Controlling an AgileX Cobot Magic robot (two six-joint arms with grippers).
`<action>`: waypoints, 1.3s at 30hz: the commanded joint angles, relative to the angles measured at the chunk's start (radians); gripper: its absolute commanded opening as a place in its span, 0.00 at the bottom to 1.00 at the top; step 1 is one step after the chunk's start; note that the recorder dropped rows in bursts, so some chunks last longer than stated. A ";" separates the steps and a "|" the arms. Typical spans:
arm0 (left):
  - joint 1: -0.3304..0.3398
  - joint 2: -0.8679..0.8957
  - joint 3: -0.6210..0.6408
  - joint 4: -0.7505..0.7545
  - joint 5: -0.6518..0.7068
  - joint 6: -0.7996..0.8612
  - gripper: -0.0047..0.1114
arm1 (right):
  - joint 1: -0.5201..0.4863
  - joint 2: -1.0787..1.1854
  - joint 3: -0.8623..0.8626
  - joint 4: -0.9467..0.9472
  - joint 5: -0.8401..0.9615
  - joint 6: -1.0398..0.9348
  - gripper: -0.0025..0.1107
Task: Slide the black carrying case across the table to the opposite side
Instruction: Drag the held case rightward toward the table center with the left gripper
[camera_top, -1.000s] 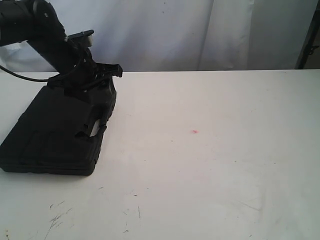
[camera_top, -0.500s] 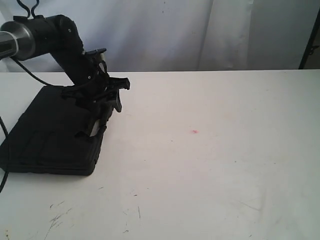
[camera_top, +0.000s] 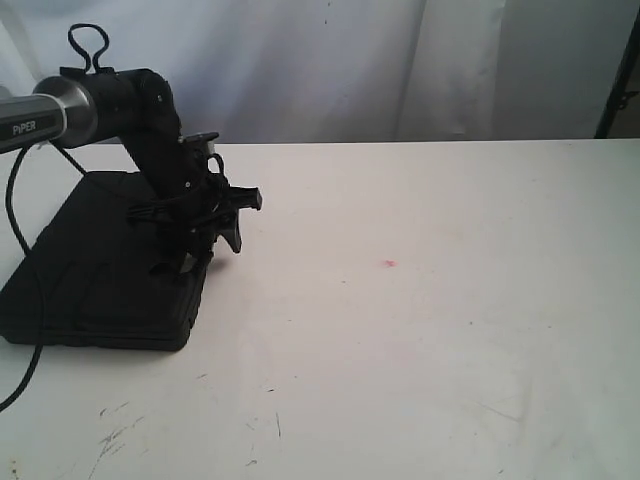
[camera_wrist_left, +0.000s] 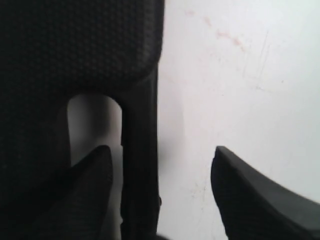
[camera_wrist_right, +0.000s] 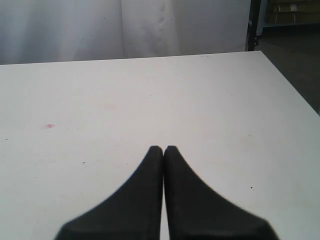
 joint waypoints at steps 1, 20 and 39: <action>-0.011 0.018 -0.006 0.013 -0.009 -0.009 0.54 | -0.008 -0.006 0.002 0.001 -0.012 -0.004 0.02; -0.099 0.020 -0.006 0.098 -0.061 -0.210 0.04 | -0.008 -0.006 0.002 0.001 -0.011 -0.004 0.02; -0.192 0.020 -0.006 -0.006 -0.100 -0.275 0.04 | -0.008 -0.006 0.002 0.001 -0.013 -0.004 0.02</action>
